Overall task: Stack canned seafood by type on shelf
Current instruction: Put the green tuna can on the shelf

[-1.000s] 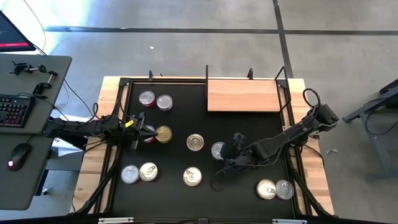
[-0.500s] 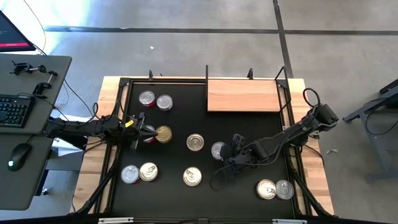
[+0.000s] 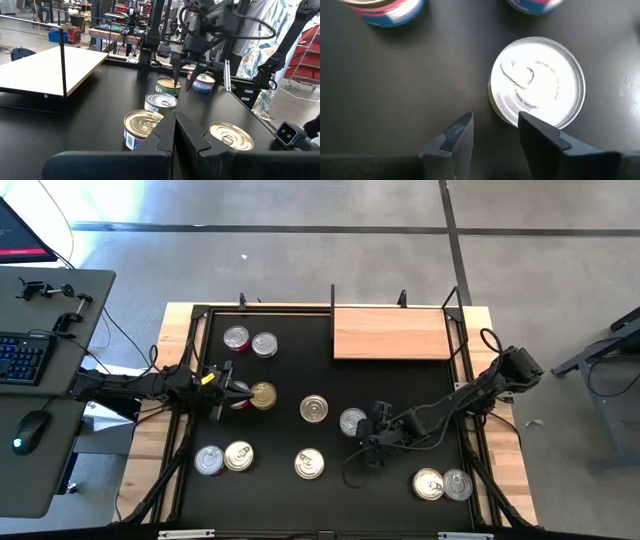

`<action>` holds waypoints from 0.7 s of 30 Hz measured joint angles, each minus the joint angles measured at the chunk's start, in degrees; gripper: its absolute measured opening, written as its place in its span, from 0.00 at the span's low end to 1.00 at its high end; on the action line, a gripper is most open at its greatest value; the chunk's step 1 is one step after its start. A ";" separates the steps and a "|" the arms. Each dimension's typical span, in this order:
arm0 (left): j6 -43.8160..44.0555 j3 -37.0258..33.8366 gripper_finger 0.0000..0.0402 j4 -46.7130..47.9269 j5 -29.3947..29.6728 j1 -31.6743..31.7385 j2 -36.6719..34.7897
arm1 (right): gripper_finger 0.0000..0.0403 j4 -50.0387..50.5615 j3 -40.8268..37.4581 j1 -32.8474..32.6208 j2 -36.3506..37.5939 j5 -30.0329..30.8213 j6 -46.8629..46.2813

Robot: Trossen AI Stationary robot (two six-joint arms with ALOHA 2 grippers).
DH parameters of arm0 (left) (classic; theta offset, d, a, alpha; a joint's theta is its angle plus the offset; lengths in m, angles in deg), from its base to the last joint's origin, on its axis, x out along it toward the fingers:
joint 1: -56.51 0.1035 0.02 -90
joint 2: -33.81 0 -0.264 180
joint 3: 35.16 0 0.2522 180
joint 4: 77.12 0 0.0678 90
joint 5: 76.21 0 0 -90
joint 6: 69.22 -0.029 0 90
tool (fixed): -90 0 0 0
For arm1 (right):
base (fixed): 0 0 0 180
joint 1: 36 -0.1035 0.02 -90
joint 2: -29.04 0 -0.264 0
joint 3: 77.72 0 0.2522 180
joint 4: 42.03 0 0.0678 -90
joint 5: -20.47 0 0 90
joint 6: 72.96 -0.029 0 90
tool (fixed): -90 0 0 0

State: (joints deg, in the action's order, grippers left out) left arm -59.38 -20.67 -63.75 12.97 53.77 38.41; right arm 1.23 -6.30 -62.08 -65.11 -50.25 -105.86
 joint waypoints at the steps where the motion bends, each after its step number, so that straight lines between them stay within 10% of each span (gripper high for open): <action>1: 0.00 0.00 0.00 -0.01 0.00 0.02 0.00 | 0.36 -1.68 -0.82 0.23 0.00 -0.04 -1.88; 21: 0.00 0.00 0.00 0.01 0.00 0.00 0.00 | 0.36 -15.96 -8.12 0.56 -0.01 0.24 30.43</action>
State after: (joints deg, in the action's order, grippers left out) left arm -59.38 -20.67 -63.74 12.97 53.77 38.41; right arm -14.73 -14.42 -61.52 -65.11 -50.01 -75.43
